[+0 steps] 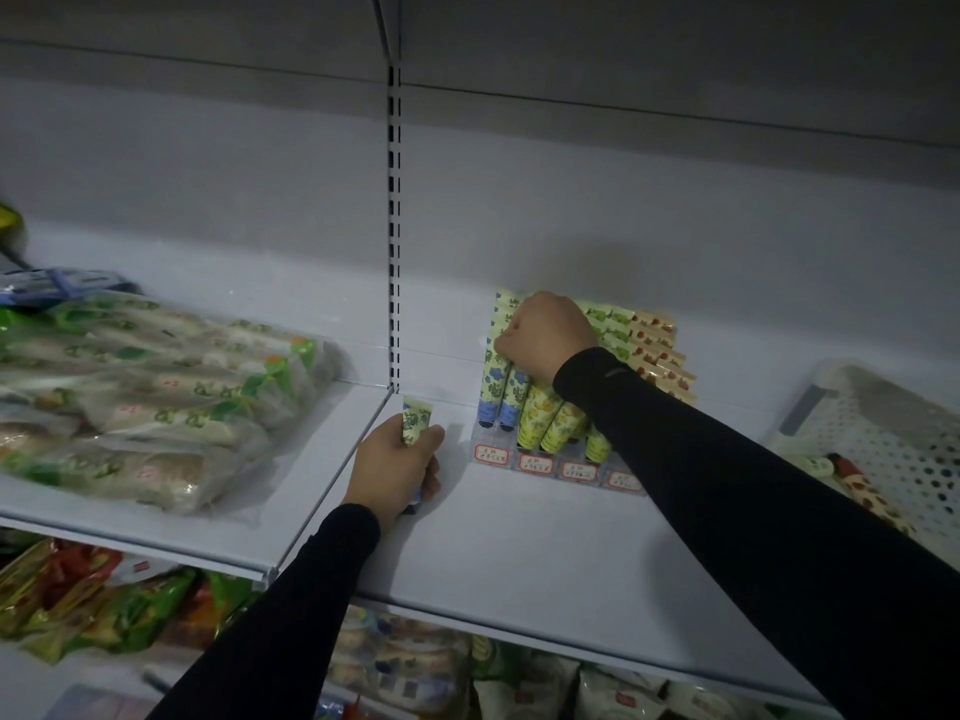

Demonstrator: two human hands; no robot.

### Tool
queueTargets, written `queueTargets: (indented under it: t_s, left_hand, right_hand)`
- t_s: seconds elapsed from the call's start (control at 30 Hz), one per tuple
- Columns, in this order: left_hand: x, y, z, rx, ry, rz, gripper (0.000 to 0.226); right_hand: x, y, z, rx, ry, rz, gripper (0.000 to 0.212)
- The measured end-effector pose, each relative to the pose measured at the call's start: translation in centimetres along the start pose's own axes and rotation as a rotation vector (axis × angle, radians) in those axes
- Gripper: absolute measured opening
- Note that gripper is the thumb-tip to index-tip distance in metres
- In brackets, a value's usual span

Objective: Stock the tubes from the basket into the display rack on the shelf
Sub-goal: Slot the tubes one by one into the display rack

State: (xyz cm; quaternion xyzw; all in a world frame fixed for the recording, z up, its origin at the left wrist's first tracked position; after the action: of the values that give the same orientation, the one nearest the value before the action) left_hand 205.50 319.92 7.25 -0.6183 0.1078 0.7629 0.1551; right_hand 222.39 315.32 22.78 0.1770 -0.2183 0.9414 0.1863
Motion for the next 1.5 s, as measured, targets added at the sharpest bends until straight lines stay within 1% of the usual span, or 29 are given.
queueTargets:
  t_s: [0.33,0.6,0.7,0.8,0.83,0.9,1.0,1.1,1.17,1.27,1.3,1.4,1.5]
  left_hand:
    - [0.2,-0.2,0.0,0.001,-0.009,0.005,0.024]
    - [-0.3,0.3,0.0,-0.007,-0.035,-0.013,0.023]
    - [-0.8,0.6,0.0,0.010,-0.019,-0.006,0.016]
    - [-0.8,0.6,0.0,0.051,-0.026,-0.010,0.004]
    - [-0.9,0.7,0.0,0.076,-0.018,-0.019,0.003]
    - [-1.4,0.9,0.0,0.134,-0.014,-0.054,0.002]
    - [-3.3,1.5,0.2,0.230,-0.004,-0.142,0.008]
    - [-5.0,2.0,-0.2,0.333,0.094,-0.136,0.005]
    - [-5.6,2.1,-0.3,0.352,0.164,-0.122,0.005]
    - [-6.0,2.4,-0.4,0.369,0.223,-0.111,0.016]
    - [-6.1,2.4,-0.6,0.388,0.239,-0.108,0.016]
    - [-6.1,2.4,-1.2,0.446,0.259,-0.116,0.009]
    - [-6.1,2.5,-1.3,0.443,0.260,-0.127,0.008]
  right_hand:
    - [0.3,0.4,0.2,-0.023,-0.002,-0.016,0.037]
    - [0.7,0.7,0.4,-0.007,0.046,0.033,0.039]
    - [1.2,1.1,1.5,-0.072,0.008,0.071,0.042]
    - [2.0,2.0,3.2,-0.167,-0.048,0.153,0.048]
    - [2.3,2.6,3.5,-0.168,-0.087,0.186,0.048]
    - [2.8,3.9,3.3,-0.093,-0.157,0.237,0.046]
    - [2.8,5.7,1.5,0.109,-0.236,0.243,0.034]
    - [2.7,6.3,0.2,0.230,-0.289,0.235,0.035]
    - [2.6,6.3,0.4,0.246,-0.327,0.226,0.029]
    - [2.0,6.2,0.9,0.258,-0.355,0.189,0.020]
    - [1.7,6.3,1.0,0.274,-0.351,0.172,0.021]
    - [1.1,6.3,0.8,0.296,-0.362,0.129,0.030]
    - [0.9,6.1,1.3,0.222,-0.324,0.145,0.036]
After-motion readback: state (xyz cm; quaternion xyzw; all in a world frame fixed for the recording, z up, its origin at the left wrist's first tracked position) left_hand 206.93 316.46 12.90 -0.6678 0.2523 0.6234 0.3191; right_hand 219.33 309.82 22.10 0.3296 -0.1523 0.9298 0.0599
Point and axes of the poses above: each hand's wrist, its own y-axis away from the middle knuckle, its own z-axis out of the back of the hand, x = y × z, the point moved 6 cm from there along -y, towards the middle knuckle, and after that the axes turned 8 degrees about -y, right-handed, at the moved point
